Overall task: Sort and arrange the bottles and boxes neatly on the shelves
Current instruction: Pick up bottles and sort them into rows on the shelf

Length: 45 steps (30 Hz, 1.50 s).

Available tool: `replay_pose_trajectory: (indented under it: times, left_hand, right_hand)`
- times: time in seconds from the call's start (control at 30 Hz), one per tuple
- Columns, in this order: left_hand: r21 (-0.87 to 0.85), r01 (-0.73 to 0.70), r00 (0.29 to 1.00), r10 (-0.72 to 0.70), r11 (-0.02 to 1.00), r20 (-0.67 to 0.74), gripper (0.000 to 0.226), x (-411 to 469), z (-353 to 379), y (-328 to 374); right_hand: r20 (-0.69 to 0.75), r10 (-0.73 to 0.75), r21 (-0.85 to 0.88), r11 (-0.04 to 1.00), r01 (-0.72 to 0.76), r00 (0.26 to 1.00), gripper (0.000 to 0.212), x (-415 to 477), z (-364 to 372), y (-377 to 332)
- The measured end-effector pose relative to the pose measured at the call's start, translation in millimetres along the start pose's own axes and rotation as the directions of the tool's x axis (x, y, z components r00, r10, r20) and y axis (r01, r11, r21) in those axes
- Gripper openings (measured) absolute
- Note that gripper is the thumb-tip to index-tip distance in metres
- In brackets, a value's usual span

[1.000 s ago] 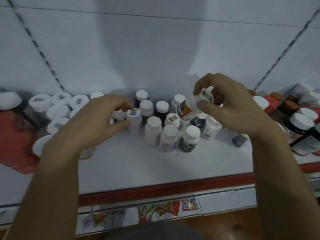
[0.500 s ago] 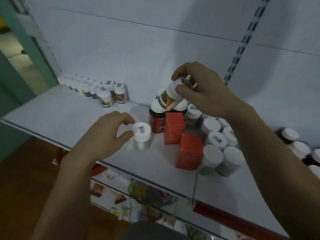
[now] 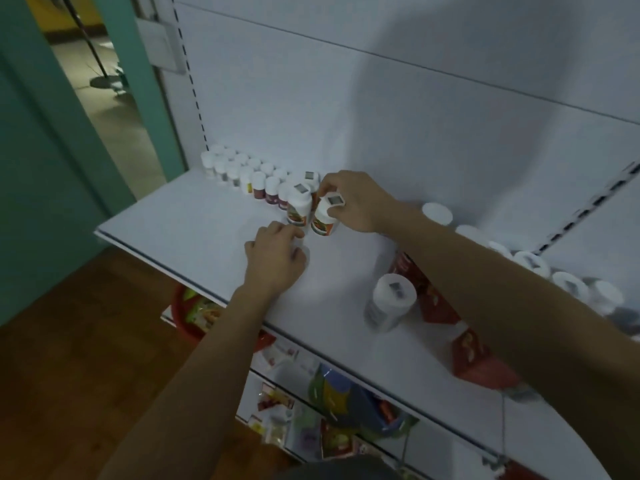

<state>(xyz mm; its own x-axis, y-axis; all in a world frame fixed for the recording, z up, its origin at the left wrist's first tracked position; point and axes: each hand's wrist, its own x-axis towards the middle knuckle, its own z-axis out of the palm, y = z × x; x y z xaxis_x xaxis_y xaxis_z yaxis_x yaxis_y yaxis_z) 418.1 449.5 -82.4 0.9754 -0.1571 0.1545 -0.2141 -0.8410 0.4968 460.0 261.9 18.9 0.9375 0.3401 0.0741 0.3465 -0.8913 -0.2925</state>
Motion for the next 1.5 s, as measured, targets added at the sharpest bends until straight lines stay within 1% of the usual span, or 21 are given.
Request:
replay_pose_trajectory:
  times: [0.17, 0.4, 0.5, 0.57, 0.63, 0.7, 0.77, 0.83, 0.9, 0.93, 1.0, 1.07, 1.13, 1.2, 1.23, 1.3, 1.33, 1.37, 1.43, 1.47, 1.5]
  left_hand:
    - [0.048, -0.033, 0.998, 0.035, 0.998, -0.044, 0.03, 3.2, 6.7, -3.7]
    - [0.103, -0.067, 0.996, 0.072, 0.992, -0.05, 0.031, 1.2, 8.4, -3.9]
    - [0.115, -0.098, 0.995, 0.101, 0.989, -0.015, 0.032, -5.3, 5.0, -4.9]
    - [0.009, -0.125, 0.992, 0.124, 0.992, 0.025, 0.029, -12.0, 1.1, -0.8]
    - [-0.224, -0.175, 0.98, 0.192, 0.959, 0.053, 0.023, -21.8, -3.4, 10.3]
    - [-0.449, -0.255, 0.941, 0.326, 0.856, 0.087, 0.026, -33.6, -8.8, 31.3]
    - [-0.545, -0.32, 0.86, 0.479, 0.775, 0.176, 0.047, -42.3, -12.6, 57.3]
    - [-0.528, -0.412, 0.769, 0.594, 0.743, 0.236, 0.067, -43.4, -9.7, 77.4]
    - [-0.466, -0.499, 0.721, 0.649, 0.73, 0.244, 0.068, -39.7, -3.3, 88.2]
    - [-0.446, -0.518, 0.72, 0.654, 0.73, 0.233, 0.064, -36.9, -1.0, 91.0]
    - [-0.429, -0.518, 0.75, 0.634, 0.74, 0.188, 0.057, -29.7, 0.6, 92.8]
    - [-0.416, -0.504, 0.774, 0.609, 0.757, 0.172, 0.055, -21.3, -1.1, 92.1]
    - [-0.386, -0.482, 0.783, 0.585, 0.786, 0.212, 0.056, -12.4, -4.7, 92.7]
    - [-0.372, -0.464, 0.806, 0.557, 0.804, 0.2, 0.05, -3.2, -9.9, 99.8]
    - [-0.382, -0.471, 0.82, 0.555, 0.795, 0.144, 0.043, 2.8, -12.7, 106.8]
    - [-0.365, -0.523, 0.822, 0.569, 0.77, 0.021, 0.033, 20.4, -17.6, 128.5]
    - [-0.332, -0.545, 0.814, 0.581, 0.77, 0.01, 0.034, 31.0, -18.3, 141.4]
    - [-0.29, -0.561, 0.801, 0.597, 0.775, 0.046, 0.039, 41.9, -17.3, 155.2]
    - [-0.179, -0.582, 0.762, 0.608, 0.794, 0.221, 0.052, 58.6, -9.8, 180.7]
    - [-0.121, -0.585, 0.75, 0.591, 0.802, 0.296, 0.054, 62.4, -3.7, 190.5]
    - [-0.07, -0.583, 0.752, 0.57, 0.809, 0.332, 0.053, 63.6, 3.0, 197.8]
  right_hand:
    - [-0.043, -0.004, -0.016, 1.0, 0.004, 0.999, 0.032, 12.7, 17.0, -2.2]
    - [-0.045, 0.053, 0.023, 0.998, -0.052, 0.998, 0.042, 7.1, 15.1, -10.0]
    - [-0.077, 0.029, 0.007, 1.0, -0.028, 0.997, 0.042, -7.2, 1.2, -7.3]
    - [-0.105, 0.013, -0.027, 1.0, -0.016, 0.994, 0.037, -21.2, -16.4, 0.7]
    - [-0.064, 0.035, -0.058, 0.998, -0.039, 0.997, 0.031, -38.5, -38.2, 14.3]
    - [0.042, 0.072, -0.106, 0.992, -0.068, 0.996, 0.029, -58.8, -57.9, 29.9]
    - [0.149, 0.097, -0.148, 0.986, -0.074, 0.984, 0.034, -80.3, -69.4, 40.8]
    - [0.227, 0.102, -0.164, 0.984, -0.065, 0.969, 0.044, -99.9, -70.7, 44.6]
    - [0.253, 0.088, -0.218, 0.975, -0.032, 0.964, 0.053, -114.4, -64.6, 46.6]
    - [0.238, 0.077, -0.243, 0.97, -0.017, 0.968, 0.055, -120.2, -61.0, 48.0]
    - [0.173, 0.065, -0.241, 0.97, -0.022, 0.983, 0.054, -130.1, -56.1, 51.1]
    - [0.092, 0.073, -0.176, 0.983, -0.056, 0.993, 0.052, -139.5, -56.1, 54.3]
    - [-0.043, 0.099, -0.061, 0.993, -0.101, 0.994, 0.047, -151.4, -61.5, 57.6]
    - [-0.247, 0.161, 0.095, 0.985, -0.141, 0.956, 0.041, -166.1, -71.6, 62.8]
    - [-0.347, 0.208, 0.175, 0.972, -0.155, 0.914, 0.037, -174.4, -77.2, 64.4]
    - [-0.508, 0.315, 0.328, 0.931, -0.158, 0.802, 0.032, -191.4, -88.2, 64.3]
    - [-0.563, 0.36, 0.39, 0.909, -0.145, 0.744, 0.031, -199.5, -93.0, 63.5]
    - [-0.605, 0.396, 0.434, 0.892, -0.131, 0.691, 0.032, -207.6, -97.3, 62.4]
    - [-0.661, 0.454, 0.485, 0.866, -0.12, 0.597, 0.034, -223.3, -103.9, 60.1]
    - [-0.683, 0.479, 0.502, 0.856, -0.123, 0.551, 0.034, -231.0, -105.6, 59.7]
    - [-0.703, 0.505, 0.515, 0.847, -0.131, 0.502, 0.034, -238.9, -106.5, 59.8]
